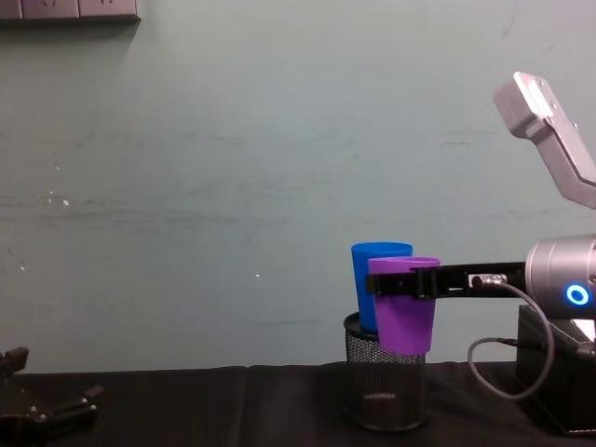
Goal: Pick up one cup with a gripper and tap it against the other cup.
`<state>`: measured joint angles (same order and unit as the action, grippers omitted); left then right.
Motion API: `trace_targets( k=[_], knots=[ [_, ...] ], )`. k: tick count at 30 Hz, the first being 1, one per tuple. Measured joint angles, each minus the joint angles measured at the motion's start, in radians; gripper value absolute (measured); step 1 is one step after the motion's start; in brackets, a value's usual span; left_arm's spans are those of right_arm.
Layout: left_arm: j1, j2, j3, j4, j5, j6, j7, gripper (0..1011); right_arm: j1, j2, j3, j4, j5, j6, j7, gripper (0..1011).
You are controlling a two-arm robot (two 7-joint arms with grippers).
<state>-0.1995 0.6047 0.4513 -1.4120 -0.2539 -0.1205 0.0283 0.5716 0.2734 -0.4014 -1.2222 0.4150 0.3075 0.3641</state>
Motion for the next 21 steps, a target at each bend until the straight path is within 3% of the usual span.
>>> trace_targets(
  k=[11, 17, 21],
  knots=[
    [0.0, 0.0, 0.0, 0.0, 0.0, 0.0, 0.0, 1000, -0.122, 0.052, 0.004, -0.152, 0.0, -0.017, -0.018, 718],
    [0.0, 0.0, 0.0, 0.0, 0.0, 0.0, 0.0, 1000, -0.267, 0.095, 0.004, -0.262, -0.051, -0.136, -0.045, 718],
    [0.0, 0.0, 0.0, 0.0, 0.0, 0.0, 0.0, 1000, -0.317, 0.102, 0.004, -0.277, -0.079, -0.189, -0.055, 718]
  ],
)
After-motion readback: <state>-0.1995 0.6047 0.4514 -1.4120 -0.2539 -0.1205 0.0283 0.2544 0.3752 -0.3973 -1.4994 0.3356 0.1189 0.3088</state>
